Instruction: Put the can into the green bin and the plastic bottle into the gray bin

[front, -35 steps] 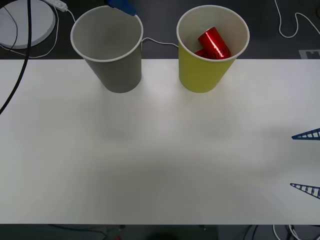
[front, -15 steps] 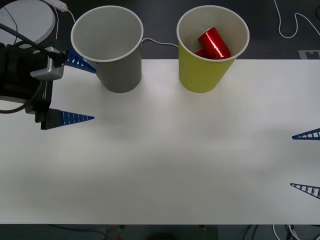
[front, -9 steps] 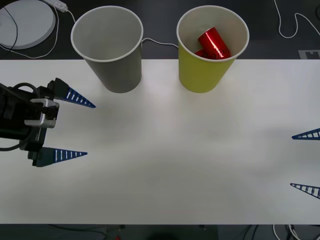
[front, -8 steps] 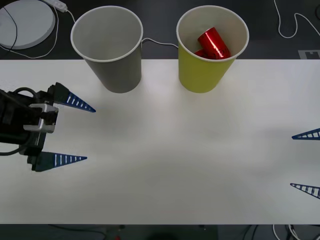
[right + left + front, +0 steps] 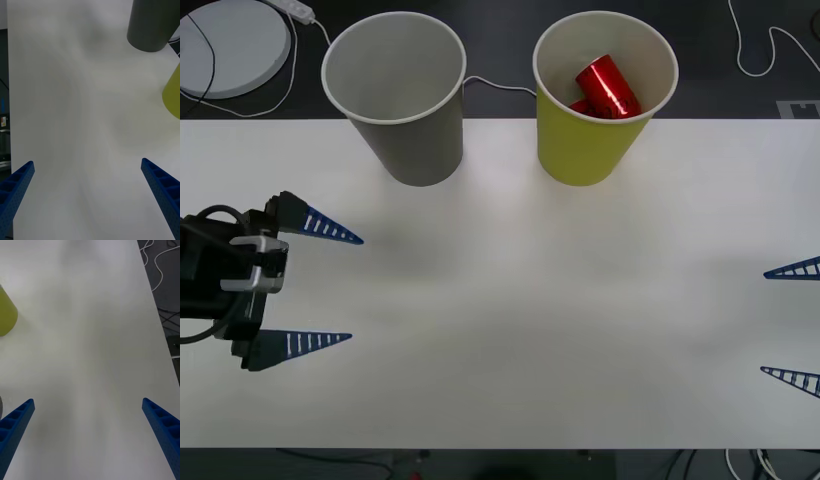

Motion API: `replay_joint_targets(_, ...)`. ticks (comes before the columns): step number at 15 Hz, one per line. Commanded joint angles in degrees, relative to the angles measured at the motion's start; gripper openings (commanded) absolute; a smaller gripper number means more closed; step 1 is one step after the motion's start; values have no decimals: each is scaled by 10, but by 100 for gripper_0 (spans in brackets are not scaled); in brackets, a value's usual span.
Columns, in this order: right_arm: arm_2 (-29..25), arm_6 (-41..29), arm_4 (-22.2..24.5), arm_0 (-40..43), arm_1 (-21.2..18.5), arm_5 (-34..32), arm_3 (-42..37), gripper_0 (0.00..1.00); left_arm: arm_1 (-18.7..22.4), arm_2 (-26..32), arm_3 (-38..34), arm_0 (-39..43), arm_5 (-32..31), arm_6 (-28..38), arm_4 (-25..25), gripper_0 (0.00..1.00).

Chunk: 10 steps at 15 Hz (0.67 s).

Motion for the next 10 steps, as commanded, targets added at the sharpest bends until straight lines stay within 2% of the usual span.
replay_joint_targets(1, 0, 0, 0, 0, 0, 0, 0, 100, 0, 4, 0, 1, 2, 10, -14, 100)
replay_joint_targets(10, 0, 0, 0, 0, 0, 0, 0, 100, 0, 8, 0, 1, 7, 23, -26, 100)
